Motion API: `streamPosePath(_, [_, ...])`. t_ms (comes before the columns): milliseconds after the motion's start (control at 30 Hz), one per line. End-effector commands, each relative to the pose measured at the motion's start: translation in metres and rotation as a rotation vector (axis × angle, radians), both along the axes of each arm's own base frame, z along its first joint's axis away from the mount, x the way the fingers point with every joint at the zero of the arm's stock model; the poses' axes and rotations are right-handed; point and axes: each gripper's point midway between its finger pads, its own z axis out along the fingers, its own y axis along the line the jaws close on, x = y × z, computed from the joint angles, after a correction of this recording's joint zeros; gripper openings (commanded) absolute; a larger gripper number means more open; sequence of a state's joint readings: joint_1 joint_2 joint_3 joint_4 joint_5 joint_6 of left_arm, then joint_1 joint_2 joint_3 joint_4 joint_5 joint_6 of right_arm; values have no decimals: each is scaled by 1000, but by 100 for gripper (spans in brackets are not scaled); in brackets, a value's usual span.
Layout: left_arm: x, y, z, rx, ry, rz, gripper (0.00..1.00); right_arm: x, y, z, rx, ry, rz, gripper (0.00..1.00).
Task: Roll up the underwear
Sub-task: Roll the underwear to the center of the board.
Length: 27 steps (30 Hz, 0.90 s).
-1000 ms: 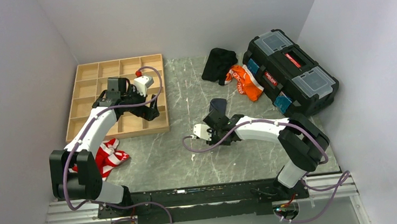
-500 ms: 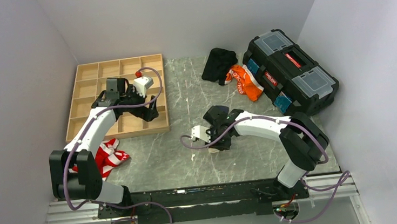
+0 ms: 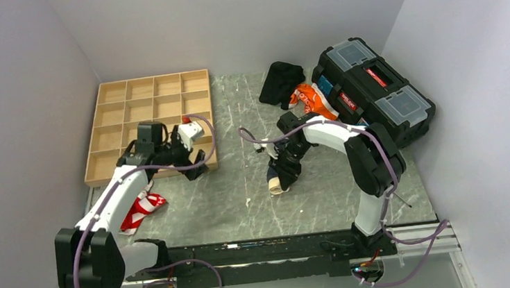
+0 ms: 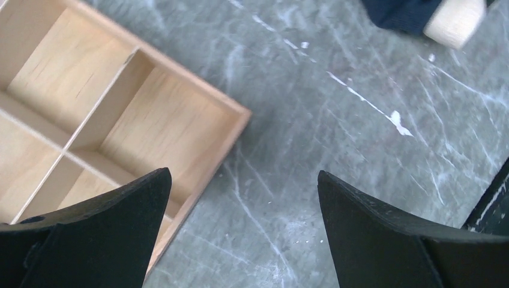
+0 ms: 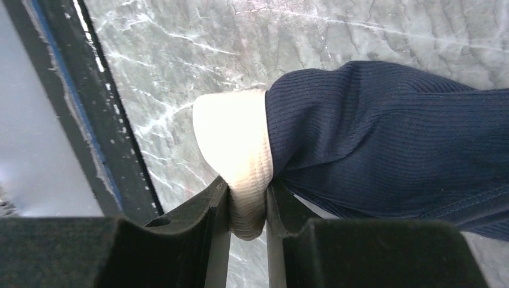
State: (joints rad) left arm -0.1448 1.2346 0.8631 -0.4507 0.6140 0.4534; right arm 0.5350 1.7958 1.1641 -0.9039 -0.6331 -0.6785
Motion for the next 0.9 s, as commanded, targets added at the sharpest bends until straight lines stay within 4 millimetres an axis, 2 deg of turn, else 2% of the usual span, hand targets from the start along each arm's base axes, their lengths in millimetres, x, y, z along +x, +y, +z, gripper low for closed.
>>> streamPosePath(0, [-18, -31, 10, 23, -181, -192, 99, -8, 10, 16, 108, 143, 12, 6])
streamPosePath(100, [-32, -56, -1, 107, -259, -288, 99, -7, 11, 16, 121, 200, 0, 6])
streamPosePath(267, [-53, -116, -6, 172, -407, -471, 99, -6, 12, 19, 142, 268, -11, 7])
streamPosePath(500, [-64, -184, -11, 208, -574, -615, 99, -2, 10, 16, 152, 330, -34, 7])
streamPosePath(733, [-65, -222, -27, 250, -700, -652, 100, -3, 9, 12, 147, 352, -35, 7])
streamPosePath(867, [-73, -234, -40, 263, -704, -693, 100, -2, 10, 11, 149, 357, -34, 7])
